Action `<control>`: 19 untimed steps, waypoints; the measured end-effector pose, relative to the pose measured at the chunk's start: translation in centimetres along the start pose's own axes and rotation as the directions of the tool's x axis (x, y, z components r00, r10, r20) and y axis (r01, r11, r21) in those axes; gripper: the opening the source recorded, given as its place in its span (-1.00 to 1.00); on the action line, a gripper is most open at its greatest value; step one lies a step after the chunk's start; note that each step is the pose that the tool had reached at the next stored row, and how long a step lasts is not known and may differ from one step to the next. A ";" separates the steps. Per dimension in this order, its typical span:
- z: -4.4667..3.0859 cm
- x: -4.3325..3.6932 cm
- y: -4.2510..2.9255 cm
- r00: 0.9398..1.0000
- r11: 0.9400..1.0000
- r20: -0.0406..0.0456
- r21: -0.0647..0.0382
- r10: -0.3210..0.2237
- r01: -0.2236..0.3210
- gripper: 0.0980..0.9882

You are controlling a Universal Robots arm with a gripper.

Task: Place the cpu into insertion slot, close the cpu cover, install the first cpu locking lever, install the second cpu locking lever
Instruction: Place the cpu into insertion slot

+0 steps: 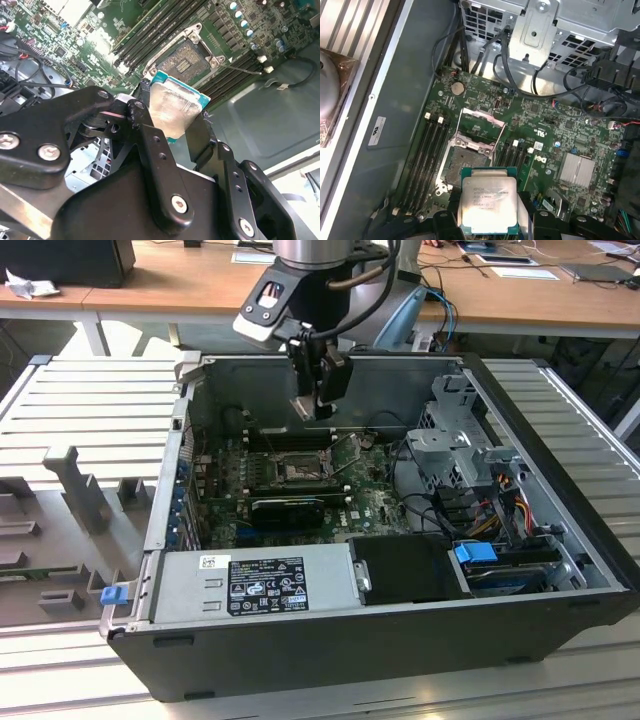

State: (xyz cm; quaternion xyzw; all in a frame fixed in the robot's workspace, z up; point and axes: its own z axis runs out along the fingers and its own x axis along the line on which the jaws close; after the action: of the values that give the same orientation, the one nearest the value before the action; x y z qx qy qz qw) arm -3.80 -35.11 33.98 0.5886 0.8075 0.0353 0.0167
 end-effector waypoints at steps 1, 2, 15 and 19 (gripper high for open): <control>0.10 0.00 -0.01 1.000 1.000 0.000 0.000 0.000 0.000 -0.04; 0.16 -0.01 0.00 1.000 1.000 0.000 0.001 0.000 0.000 -0.04; 1.04 -0.03 -0.06 0.998 0.998 0.005 0.000 0.065 -0.065 -0.04; 1.12 -0.02 -0.06 0.997 0.997 0.006 0.000 0.081 -0.081 -0.04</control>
State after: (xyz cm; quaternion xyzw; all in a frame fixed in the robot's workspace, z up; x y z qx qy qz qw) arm -3.78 -35.11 32.86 0.6209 0.7830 0.0341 0.0176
